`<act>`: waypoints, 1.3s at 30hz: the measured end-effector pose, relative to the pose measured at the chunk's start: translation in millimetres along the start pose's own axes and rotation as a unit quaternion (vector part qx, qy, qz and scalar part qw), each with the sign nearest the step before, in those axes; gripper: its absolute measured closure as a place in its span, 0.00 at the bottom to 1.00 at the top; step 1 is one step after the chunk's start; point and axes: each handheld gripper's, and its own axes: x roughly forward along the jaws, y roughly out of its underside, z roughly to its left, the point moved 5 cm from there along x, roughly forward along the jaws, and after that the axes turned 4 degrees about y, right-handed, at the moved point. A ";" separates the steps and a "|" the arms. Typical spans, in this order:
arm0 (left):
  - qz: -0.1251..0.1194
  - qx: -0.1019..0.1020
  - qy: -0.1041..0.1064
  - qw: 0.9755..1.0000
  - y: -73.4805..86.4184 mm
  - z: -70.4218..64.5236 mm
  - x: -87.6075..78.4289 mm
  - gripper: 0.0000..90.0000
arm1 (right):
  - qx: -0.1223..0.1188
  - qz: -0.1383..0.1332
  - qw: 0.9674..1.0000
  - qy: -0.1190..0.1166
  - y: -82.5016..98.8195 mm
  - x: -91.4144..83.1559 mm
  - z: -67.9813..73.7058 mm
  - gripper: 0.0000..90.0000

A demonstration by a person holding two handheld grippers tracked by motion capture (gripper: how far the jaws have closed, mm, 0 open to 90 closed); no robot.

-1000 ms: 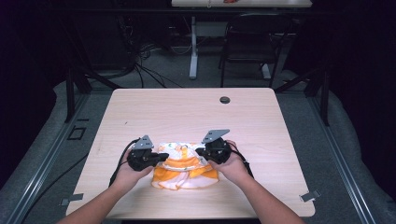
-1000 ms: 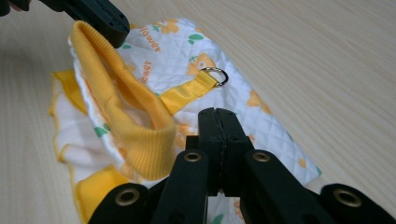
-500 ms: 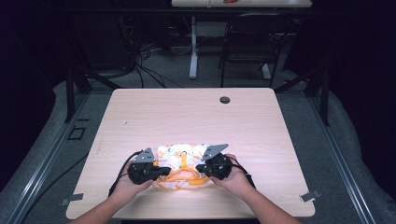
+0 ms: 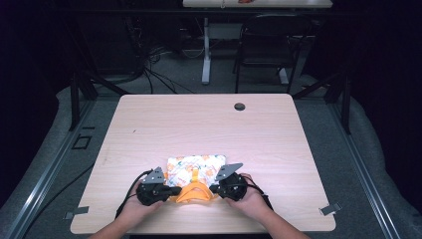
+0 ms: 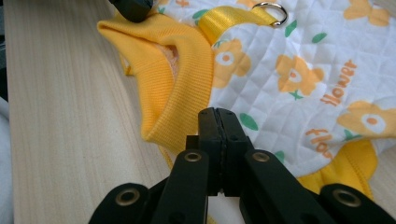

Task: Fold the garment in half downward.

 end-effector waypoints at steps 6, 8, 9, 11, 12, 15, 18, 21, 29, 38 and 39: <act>-0.001 0.002 -0.005 1.000 2.0 0.2 1.0 1.00 | 0.002 0.003 1.000 0.006 5.5 2.5 1.0 1.00; -0.002 -0.001 -0.004 1.000 2.5 0.0 1.0 1.00 | 0.004 0.002 1.000 0.006 7.7 3.0 0.8 1.00; -0.002 -0.001 -0.004 1.000 2.6 0.0 1.0 1.00 | 0.010 -0.003 1.000 0.006 8.3 3.7 1.2 1.00; -0.001 0.000 -0.004 1.000 2.7 0.1 1.5 1.00 | 0.010 -0.001 1.000 0.007 9.1 3.0 0.5 1.00; -0.001 -0.001 -0.003 1.000 2.7 0.1 2.0 1.00 | 0.010 0.000 1.000 0.007 9.2 2.9 0.4 1.00; -0.001 0.002 -0.004 1.000 2.6 1.2 2.6 1.00 | 0.008 0.000 1.000 0.007 9.0 3.5 0.3 1.00; -0.002 -0.002 -0.003 1.000 2.9 1.1 2.9 1.00 | 0.009 0.000 1.000 0.006 9.1 4.1 0.1 1.00; -0.003 -0.001 -0.004 1.000 3.1 1.2 2.8 1.00 | 0.010 -0.001 1.000 0.006 8.9 4.5 0.4 1.00; -0.003 -0.004 -0.008 1.000 2.8 3.5 3.0 1.00 | 0.006 0.001 1.000 0.007 8.1 4.9 0.0 1.00; -0.001 -0.008 -0.011 1.000 0.7 8.3 3.1 1.00 | 0.013 0.002 1.000 0.008 6.3 6.2 -2.7 1.00; -0.002 -0.010 -0.012 1.000 0.4 8.7 3.3 1.00 | 0.017 -0.001 1.000 0.005 6.0 6.9 -2.8 1.00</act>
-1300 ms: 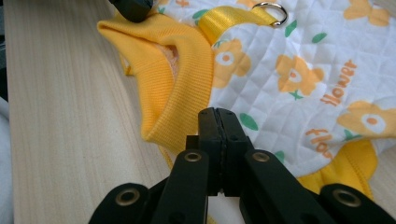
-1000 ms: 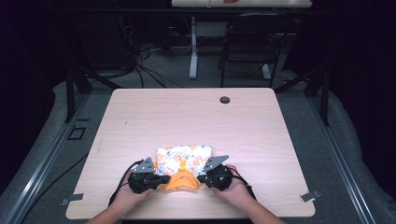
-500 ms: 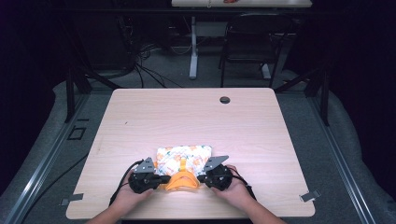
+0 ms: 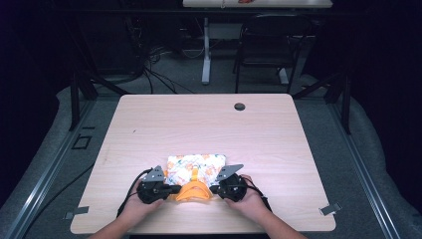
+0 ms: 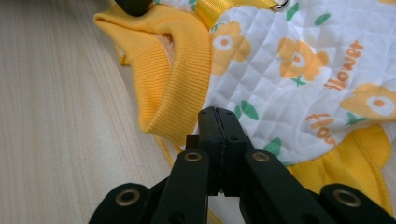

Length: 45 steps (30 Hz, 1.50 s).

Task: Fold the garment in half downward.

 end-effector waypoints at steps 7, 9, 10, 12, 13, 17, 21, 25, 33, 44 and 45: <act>0.000 -0.005 -0.004 1.000 -3.7 6.6 2.4 1.00 | 0.012 -0.003 1.000 0.001 -1.0 1.1 -5.6 1.00; 0.000 -0.005 -0.007 1.000 -5.2 8.9 3.5 1.00 | 0.013 -0.001 1.000 0.003 -1.6 1.3 -8.2 1.00; 0.000 -0.006 -0.008 1.000 -5.8 9.8 4.0 1.00 | 0.014 -0.001 1.000 0.006 -2.5 1.5 -9.6 1.00; -0.001 -0.008 -0.009 1.000 -7.1 11.7 4.8 1.00 | 0.015 0.001 1.000 0.010 -3.9 1.9 -11.8 1.00; -0.001 -0.010 -0.010 1.000 -7.6 13.0 5.0 1.00 | 0.018 -0.002 1.000 0.010 -4.7 2.9 -12.8 1.00; -0.008 -0.023 -0.008 1.000 -8.9 18.2 6.2 1.00 | 0.020 0.003 1.000 0.013 -6.9 4.1 -17.5 1.00; -0.005 -0.022 -0.015 1.000 -11.4 21.9 6.7 1.00 | 0.024 -0.002 1.000 0.017 -8.9 6.1 -20.7 1.00; -0.004 -0.022 -0.020 1.000 -14.7 26.9 8.8 1.00 | 0.029 -0.003 0.999 0.017 -8.9 6.7 -24.4 1.00; -0.016 -0.041 -0.025 0.999 -20.4 39.7 14.3 1.00 | 0.039 0.000 0.999 0.031 -13.1 9.7 -36.1 1.00; -0.020 -0.046 -0.053 0.997 -35.0 60.3 25.7 1.00 | 0.044 0.002 0.997 0.056 -23.1 18.5 -56.3 1.00; -0.020 -0.049 -0.051 0.997 -35.5 61.7 26.3 1.00 | 0.047 0.001 0.997 0.056 -23.8 19.6 -58.1 1.00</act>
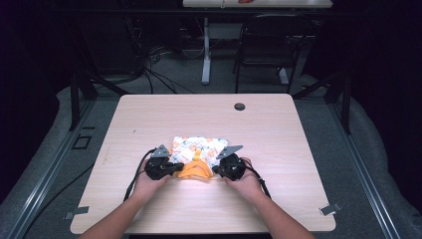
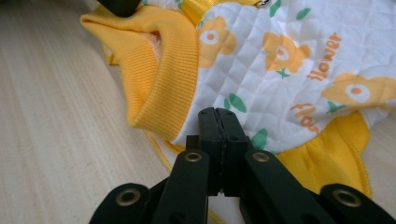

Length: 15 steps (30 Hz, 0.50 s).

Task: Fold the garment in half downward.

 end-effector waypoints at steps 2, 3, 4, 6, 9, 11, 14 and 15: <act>-0.004 -0.003 -0.002 1.000 -1.5 1.9 1.8 1.00 | 0.003 0.000 1.000 0.006 -2.0 1.6 -3.4 1.00; -0.003 -0.003 -0.004 1.000 -2.3 2.7 2.4 1.00 | 0.003 0.002 1.000 0.009 -2.8 2.1 -5.1 1.00; -0.005 -0.002 -0.005 1.000 -3.2 3.2 3.2 1.00 | 0.003 0.002 1.000 0.012 -3.7 3.0 -6.9 1.00; -0.005 -0.004 -0.008 1.000 -5.0 4.5 4.8 1.00 | 0.004 0.005 1.000 0.015 -5.3 4.1 -10.0 1.00; -0.007 -0.009 -0.009 1.000 -6.8 6.4 6.9 1.00 | 0.010 0.003 1.000 0.017 -5.9 5.5 -12.8 1.00; -0.010 -0.012 -0.009 1.000 -7.4 7.0 7.8 1.00 | 0.011 0.003 1.000 0.020 -6.2 5.3 -14.1 1.00; -0.012 -0.015 -0.008 1.000 -7.5 7.7 7.9 1.00 | 0.010 0.004 1.000 0.022 -6.1 4.4 -15.6 1.00; -0.012 -0.015 -0.007 1.000 -7.5 7.7 7.9 1.00 | 0.011 0.004 1.000 0.022 -6.0 4.4 -15.7 1.00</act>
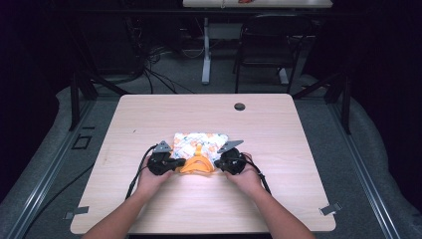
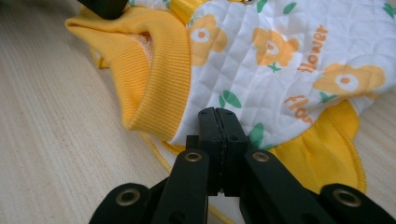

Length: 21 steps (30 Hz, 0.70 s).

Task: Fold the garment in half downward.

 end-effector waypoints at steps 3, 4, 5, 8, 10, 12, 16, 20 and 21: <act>-0.002 -0.002 0.000 1.000 -0.4 0.0 0.2 1.00 | -0.002 0.001 1.000 0.001 -0.2 -0.4 -1.0 1.00; -0.001 -0.001 -0.001 1.000 -0.6 0.0 0.1 1.00 | 0.000 0.000 1.000 0.003 -0.4 -0.5 -1.3 1.00; -0.002 0.001 -0.002 1.000 -1.1 -0.3 -0.5 1.00 | 0.000 0.000 1.000 0.003 -0.6 -0.9 -1.5 1.00; -0.002 0.004 -0.002 1.000 -2.3 -2.8 -4.2 1.00 | 0.000 -0.005 1.000 0.004 -1.8 -4.5 -1.2 1.00; -0.006 0.003 0.000 1.000 -3.2 -5.3 -8.7 0.99 | 0.001 -0.012 1.000 0.003 -2.7 -8.4 -0.1 1.00; -0.008 0.004 0.001 1.000 -3.2 -7.7 -13.9 0.99 | -0.001 -0.014 1.000 0.002 -3.3 -11.9 1.4 1.00; -0.016 0.005 -0.002 1.000 -1.7 -11.2 -26.0 0.99 | -0.011 -0.022 1.000 0.000 -3.1 -23.2 8.0 1.00; -0.020 0.009 0.001 1.000 2.9 -16.8 -39.4 0.99 | -0.020 -0.029 0.999 -0.003 -0.9 -35.5 17.3 0.98; -0.021 0.010 0.001 1.000 3.8 -18.0 -41.4 0.99 | -0.024 -0.030 0.999 -0.004 0.3 -39.3 20.4 0.98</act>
